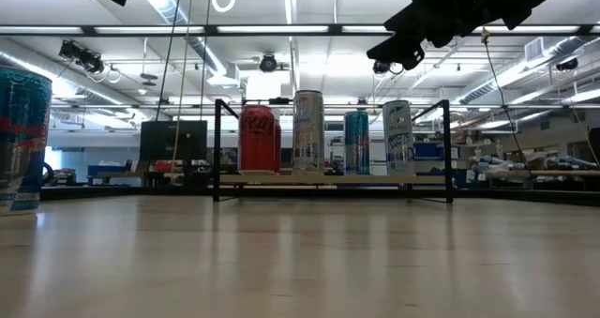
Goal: Place canned beverage on shelf
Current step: Put the blue soda can aligned with the other blue soda can on the shelf
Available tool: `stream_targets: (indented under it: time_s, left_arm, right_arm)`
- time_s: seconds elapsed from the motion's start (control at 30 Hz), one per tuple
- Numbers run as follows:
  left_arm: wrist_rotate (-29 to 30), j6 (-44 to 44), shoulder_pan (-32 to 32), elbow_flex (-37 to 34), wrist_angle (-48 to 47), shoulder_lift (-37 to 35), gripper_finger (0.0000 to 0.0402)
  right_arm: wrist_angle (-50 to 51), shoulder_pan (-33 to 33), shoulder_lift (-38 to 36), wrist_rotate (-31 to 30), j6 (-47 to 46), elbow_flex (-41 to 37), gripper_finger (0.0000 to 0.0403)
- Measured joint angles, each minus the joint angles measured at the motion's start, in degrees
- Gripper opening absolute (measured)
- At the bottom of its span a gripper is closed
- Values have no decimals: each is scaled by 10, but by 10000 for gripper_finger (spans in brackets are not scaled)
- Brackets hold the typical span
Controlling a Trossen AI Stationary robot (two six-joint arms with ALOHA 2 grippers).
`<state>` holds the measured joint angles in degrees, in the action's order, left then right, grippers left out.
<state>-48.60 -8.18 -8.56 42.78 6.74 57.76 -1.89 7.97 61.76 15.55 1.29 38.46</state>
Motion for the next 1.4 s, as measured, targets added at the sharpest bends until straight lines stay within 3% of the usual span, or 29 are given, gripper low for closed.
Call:
stream_targets:
  time_s: [0.37,0.87,1.13,1.4]
  left_arm:
    - [0,-15,1,0,7,0,376]
    - [6,49,36,0,4,0,376]
    - [176,100,47,0,0,0,376]
    - [245,120,47,0,2,0,376]
  right_arm:
    - [42,-1,0,3,-17,0,334]
    - [35,-21,0,4,-12,0,334]
    - [35,-21,0,4,-11,0,334]
    - [13,-21,0,4,7,0,334]
